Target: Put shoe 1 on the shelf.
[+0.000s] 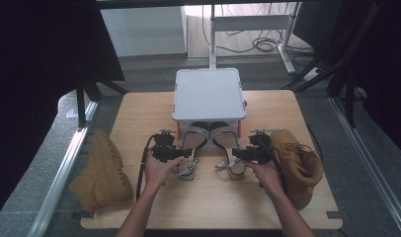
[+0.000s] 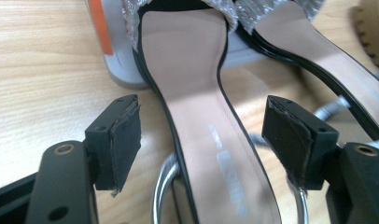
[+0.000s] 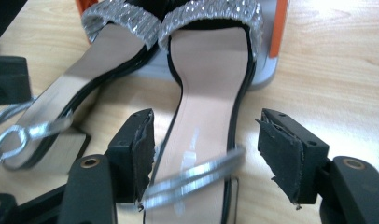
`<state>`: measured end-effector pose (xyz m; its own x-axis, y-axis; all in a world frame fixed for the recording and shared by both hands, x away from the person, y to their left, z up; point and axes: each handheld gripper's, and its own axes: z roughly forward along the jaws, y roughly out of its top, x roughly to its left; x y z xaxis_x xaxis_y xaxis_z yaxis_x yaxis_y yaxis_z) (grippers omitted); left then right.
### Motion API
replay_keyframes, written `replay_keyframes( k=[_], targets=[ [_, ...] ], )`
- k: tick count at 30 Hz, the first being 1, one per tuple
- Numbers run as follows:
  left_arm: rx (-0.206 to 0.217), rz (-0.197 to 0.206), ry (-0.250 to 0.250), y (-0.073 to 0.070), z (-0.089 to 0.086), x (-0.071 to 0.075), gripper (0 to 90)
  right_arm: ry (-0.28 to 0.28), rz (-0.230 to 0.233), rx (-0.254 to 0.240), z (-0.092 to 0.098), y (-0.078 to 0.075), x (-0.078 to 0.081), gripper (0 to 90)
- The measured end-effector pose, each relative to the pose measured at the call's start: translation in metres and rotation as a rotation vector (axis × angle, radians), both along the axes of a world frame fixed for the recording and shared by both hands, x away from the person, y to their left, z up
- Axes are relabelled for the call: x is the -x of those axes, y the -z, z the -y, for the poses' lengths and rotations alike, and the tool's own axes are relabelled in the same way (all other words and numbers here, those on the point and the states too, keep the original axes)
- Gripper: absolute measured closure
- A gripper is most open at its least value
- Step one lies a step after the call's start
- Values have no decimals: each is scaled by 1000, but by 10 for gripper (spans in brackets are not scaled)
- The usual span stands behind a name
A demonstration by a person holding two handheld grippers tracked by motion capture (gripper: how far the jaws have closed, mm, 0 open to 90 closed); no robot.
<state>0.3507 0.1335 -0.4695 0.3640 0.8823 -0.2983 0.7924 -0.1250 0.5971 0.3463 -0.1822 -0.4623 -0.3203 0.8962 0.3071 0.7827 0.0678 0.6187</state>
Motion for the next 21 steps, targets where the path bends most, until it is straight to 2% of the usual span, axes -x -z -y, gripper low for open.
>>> replay_keyframes(
  k=[4, 9, 15, 21],
  targets=[
    [14, 31, 29, -1, -11, 15, 281, -23, 13, -13, 7, 3, 16, 345],
    [28, 48, 51, 2, -20, 33, 281, -43, 25, -4, 14, 8, 37, 337],
    [20, 69, 73, 5, -23, 51, 282, -73, 19, 3, 11, 17, 53, 333],
    [21, 83, 81, 11, -27, 67, 281, -90, 13, 7, 7, 27, 62, 325]
  ],
)
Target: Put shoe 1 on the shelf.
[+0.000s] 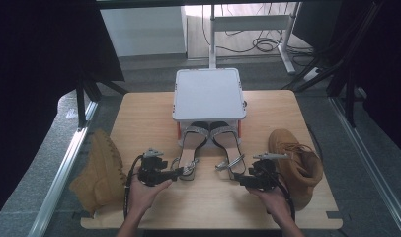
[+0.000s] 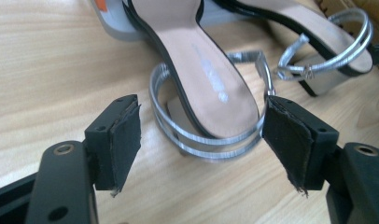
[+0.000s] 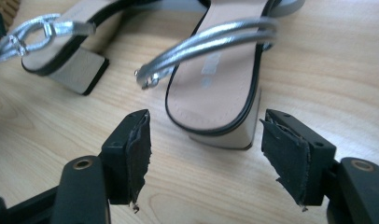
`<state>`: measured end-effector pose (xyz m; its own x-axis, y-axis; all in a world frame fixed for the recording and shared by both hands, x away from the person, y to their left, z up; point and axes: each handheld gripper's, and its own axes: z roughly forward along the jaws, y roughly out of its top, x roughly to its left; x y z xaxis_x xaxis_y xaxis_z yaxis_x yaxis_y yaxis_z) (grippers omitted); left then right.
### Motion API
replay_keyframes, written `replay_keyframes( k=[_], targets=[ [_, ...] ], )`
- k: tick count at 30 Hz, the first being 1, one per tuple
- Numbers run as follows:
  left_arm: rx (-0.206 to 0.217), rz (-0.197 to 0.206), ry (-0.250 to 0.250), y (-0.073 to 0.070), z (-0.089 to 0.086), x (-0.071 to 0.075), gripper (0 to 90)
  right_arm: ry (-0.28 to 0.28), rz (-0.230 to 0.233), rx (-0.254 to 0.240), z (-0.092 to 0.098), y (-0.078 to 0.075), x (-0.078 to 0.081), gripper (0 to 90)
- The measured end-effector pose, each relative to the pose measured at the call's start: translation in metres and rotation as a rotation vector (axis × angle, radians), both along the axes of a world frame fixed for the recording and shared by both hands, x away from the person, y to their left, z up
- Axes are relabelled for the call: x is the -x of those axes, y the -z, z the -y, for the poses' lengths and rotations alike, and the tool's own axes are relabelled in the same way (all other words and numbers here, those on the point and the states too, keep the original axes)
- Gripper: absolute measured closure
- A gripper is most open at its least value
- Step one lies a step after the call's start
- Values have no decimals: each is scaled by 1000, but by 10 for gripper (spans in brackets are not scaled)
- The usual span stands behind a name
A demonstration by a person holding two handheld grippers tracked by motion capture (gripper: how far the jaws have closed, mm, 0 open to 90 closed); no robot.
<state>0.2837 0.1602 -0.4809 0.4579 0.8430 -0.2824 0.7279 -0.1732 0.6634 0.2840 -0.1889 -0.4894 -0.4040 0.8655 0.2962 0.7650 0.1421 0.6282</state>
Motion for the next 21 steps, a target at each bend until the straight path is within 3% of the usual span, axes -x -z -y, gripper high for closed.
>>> replay_keyframes(
  k=[5, 10, 21],
  targets=[
    [-45, -16, -3, 8, -2, 7, 266, 5, -4, 16, -3, 9, 1, 318],
    [-86, -26, 26, 19, 6, 10, 261, 13, -10, 23, -6, 18, -2, 313],
    [-126, -14, 31, 35, 26, 7, 255, 18, 1, 40, -13, 26, -5, 307]
  ],
)
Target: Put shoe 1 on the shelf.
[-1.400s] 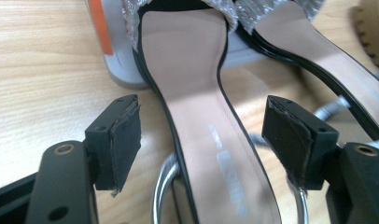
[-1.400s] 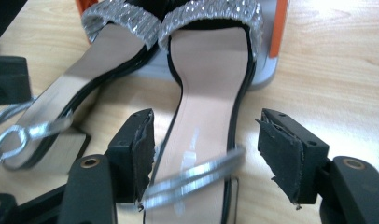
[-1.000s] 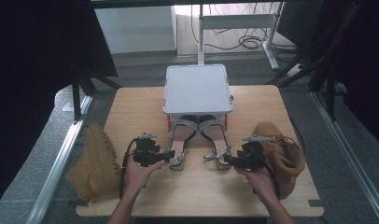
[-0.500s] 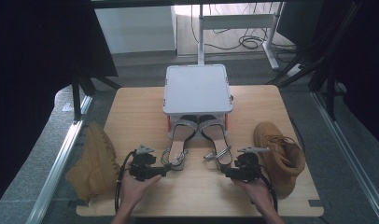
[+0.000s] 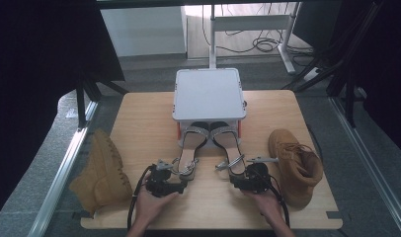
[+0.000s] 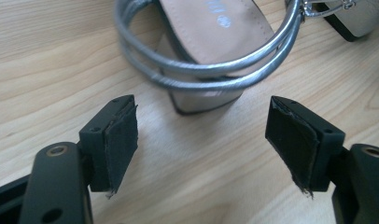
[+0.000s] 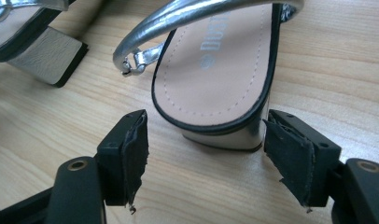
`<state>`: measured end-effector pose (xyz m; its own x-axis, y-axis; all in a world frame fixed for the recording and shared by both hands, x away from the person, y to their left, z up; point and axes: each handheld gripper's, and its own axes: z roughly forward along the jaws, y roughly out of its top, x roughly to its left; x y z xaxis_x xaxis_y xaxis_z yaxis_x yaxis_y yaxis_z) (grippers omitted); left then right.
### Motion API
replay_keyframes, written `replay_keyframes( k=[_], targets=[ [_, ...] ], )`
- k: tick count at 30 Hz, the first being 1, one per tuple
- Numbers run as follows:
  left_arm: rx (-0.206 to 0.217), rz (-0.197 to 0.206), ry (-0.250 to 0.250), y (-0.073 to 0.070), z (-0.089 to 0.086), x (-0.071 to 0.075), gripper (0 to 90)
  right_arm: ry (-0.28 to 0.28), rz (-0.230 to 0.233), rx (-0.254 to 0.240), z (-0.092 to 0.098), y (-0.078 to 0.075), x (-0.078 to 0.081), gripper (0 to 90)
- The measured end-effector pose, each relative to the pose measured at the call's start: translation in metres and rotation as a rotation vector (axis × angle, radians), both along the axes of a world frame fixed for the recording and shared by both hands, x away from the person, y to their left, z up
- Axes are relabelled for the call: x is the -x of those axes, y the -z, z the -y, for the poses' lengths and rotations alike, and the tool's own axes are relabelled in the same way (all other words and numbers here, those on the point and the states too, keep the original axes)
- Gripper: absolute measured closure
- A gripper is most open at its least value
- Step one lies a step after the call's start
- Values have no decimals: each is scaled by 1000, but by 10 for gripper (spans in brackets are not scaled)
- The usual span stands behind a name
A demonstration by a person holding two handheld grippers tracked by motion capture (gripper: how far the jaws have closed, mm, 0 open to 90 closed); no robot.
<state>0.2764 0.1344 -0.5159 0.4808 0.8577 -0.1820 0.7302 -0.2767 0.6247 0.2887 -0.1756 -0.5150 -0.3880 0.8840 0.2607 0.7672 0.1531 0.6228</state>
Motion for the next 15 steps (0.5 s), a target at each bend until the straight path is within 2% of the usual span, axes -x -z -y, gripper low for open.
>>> replay_keyframes(
  k=[4, 8, 15],
  targets=[
    [-23, 20, -5, 1, 11, -7, 255, 4, 2, -2, -1, 1, -2, 307],
    [-18, 32, -21, 1, 19, -14, 271, 8, 5, -3, -2, 2, -3, 311],
    [-37, 8, -50, 5, 28, -23, 324, 18, 15, 10, -5, 5, -6, 315]
  ],
)
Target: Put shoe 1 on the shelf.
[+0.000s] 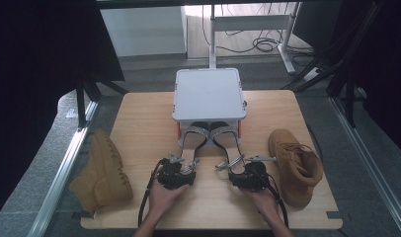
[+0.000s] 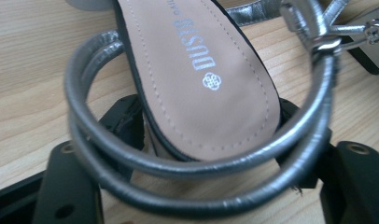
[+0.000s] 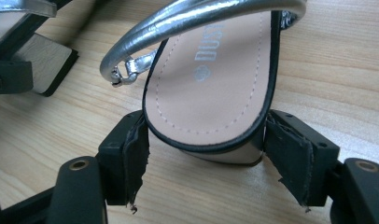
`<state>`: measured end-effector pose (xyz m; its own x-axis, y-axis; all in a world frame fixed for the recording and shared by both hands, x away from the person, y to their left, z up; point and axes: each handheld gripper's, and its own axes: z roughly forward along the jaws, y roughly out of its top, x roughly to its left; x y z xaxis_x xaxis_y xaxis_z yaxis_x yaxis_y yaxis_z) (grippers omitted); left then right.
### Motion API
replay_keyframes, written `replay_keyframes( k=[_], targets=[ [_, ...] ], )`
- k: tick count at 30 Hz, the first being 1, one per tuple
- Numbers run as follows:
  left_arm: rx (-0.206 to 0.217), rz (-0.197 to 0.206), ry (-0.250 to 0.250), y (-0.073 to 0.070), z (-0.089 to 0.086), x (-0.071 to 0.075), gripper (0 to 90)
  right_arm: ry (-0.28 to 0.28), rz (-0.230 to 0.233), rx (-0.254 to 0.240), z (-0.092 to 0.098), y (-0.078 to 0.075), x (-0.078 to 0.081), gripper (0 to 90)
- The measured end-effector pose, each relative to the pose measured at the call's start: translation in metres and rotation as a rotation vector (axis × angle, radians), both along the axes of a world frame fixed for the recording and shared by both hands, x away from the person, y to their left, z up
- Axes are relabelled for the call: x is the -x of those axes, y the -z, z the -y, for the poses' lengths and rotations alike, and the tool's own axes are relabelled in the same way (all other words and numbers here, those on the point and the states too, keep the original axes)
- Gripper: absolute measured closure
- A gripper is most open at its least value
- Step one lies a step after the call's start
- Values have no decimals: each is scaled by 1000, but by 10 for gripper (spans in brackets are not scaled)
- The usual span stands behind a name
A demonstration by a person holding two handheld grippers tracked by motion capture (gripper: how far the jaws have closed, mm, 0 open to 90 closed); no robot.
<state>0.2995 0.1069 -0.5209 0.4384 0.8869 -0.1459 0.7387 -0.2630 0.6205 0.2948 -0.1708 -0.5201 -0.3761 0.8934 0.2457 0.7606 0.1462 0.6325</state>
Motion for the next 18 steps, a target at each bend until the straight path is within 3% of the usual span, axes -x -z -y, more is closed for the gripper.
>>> replay_keyframes(
  k=[10, 18],
  targets=[
    [13, 11, -39, 1, 1, -1, 348, 17, 29, 42, -6, 2, -1, 359],
    [68, -3, -70, -2, -2, -6, 361, 22, 26, 37, -6, 2, -1, 366]
  ],
)
